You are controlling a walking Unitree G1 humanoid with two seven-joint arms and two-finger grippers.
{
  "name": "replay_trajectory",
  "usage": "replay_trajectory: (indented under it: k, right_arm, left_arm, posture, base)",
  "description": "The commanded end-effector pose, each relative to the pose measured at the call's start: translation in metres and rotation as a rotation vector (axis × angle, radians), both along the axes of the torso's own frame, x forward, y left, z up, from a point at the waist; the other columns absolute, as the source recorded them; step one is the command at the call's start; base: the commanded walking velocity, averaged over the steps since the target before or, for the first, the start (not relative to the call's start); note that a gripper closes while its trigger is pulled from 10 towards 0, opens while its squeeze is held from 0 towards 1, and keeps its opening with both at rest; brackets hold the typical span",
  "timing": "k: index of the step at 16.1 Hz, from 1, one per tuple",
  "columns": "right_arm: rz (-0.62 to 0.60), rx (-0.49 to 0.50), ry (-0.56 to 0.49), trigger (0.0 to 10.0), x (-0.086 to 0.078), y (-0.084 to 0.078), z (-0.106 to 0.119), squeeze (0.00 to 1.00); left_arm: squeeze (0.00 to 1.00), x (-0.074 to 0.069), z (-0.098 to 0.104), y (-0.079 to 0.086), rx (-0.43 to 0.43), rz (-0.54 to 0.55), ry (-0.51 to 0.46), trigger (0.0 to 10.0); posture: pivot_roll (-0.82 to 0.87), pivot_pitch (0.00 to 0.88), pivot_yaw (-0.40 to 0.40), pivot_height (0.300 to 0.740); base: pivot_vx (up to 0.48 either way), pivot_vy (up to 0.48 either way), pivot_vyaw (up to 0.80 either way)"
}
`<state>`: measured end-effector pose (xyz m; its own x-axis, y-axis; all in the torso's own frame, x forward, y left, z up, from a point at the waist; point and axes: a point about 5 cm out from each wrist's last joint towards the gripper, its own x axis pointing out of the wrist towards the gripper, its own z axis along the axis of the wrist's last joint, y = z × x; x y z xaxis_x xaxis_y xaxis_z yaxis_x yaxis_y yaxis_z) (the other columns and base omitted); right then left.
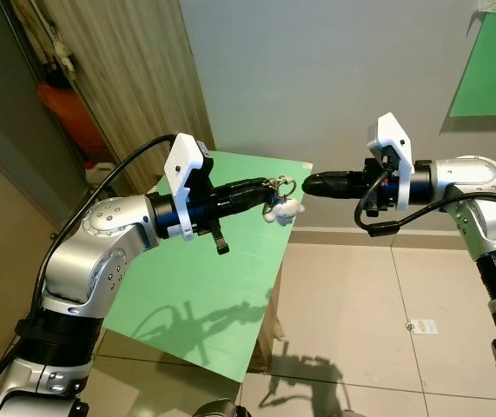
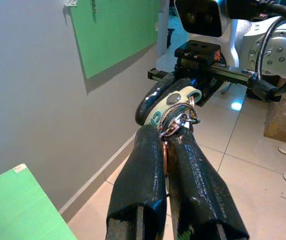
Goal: Hang keys on a hook
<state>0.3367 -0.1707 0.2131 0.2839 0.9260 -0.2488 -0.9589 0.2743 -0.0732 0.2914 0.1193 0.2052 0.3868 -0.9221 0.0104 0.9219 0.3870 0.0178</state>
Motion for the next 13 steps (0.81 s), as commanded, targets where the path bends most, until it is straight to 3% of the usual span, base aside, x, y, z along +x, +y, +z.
replay_trajectory:
  k: [1, 2, 8, 13]
  right_arm:
    - [0.011, 0.005, -0.051, 2.0, 0.003, 0.003, 0.013, 0.86]
    - [0.045, 0.003, -0.014, 10.0, 0.0, 0.001, 0.012, 1.0]
    - [0.121, -0.039, 0.046, 10.0, -0.01, -0.007, 0.008, 1.0]
    - [0.2, 0.042, 0.058, 10.0, -0.015, 0.007, 0.021, 1.0]
  left_arm:
    - [0.0, 0.0, 0.006, 0.005, 0.004, 0.007, -0.025, 0.0]
    - [0.0, 0.0, 0.006, 0.005, 0.005, 0.008, -0.025, 0.0]
    - [0.0, -0.001, 0.005, 0.004, 0.004, -0.002, -0.023, 0.0]
    - [0.0, -0.002, 0.005, 0.003, 0.007, -0.025, -0.026, 0.0]
  posture:
    - [-0.1, 0.038, 0.158, 0.74]
    - [-0.1, 0.04, 0.159, 0.74]
    - [-0.11, 0.035, 0.153, 0.74]
    - [-0.11, 0.027, 0.152, 0.74]
  base:
    - [0.0, 0.0, 0.0]
    - [0.0, 0.0, 0.0]
    - [0.0, 0.0, 0.0]
    - [0.0, 0.0, 0.0]
